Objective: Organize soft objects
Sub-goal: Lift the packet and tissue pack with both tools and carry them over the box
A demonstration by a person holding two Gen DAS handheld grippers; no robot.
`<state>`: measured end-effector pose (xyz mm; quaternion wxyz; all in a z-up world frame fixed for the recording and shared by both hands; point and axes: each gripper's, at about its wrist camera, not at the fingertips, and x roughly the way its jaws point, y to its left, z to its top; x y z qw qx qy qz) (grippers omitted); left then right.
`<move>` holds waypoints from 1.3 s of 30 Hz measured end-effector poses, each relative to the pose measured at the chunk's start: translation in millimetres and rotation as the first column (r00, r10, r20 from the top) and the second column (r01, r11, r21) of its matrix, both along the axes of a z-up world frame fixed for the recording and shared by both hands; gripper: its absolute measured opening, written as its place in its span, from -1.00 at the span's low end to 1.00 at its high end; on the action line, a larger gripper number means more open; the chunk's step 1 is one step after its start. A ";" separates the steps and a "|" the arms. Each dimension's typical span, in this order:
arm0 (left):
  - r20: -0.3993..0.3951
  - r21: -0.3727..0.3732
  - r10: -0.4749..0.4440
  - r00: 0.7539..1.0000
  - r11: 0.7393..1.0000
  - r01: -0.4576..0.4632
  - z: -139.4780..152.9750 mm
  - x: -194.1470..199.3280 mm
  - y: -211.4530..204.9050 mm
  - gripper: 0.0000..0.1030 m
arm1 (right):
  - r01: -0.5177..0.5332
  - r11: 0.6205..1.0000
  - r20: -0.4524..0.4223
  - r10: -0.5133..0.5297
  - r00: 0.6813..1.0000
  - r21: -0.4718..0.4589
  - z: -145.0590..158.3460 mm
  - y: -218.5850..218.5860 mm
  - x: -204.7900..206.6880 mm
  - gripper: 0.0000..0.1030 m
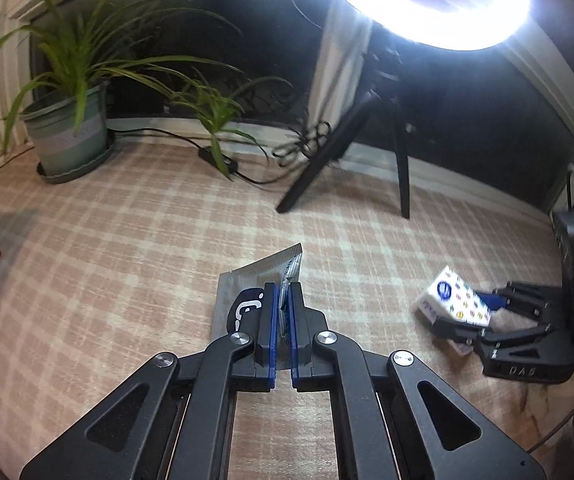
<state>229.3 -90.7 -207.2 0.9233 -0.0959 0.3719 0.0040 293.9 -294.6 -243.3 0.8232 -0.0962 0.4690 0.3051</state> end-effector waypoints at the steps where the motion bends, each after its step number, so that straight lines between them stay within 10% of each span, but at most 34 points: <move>1: 0.005 -0.004 0.002 1.000 1.000 -0.002 2.2 -0.4 2.1 -0.93 | -0.001 1.000 0.001 0.001 1.000 0.000 0.1 0.7 -0.3 -0.07; 14: 0.074 -0.005 0.020 0.997 1.000 -0.019 38.2 -21.0 17.0 -0.93 | -0.014 1.000 0.044 0.013 0.999 0.017 19.4 7.3 -7.0 -0.09; 39: 0.246 0.073 0.145 0.958 0.983 -0.168 146.8 -169.2 139.8 -0.93 | -0.190 0.980 0.255 0.168 0.952 0.064 174.6 132.5 -120.7 -0.09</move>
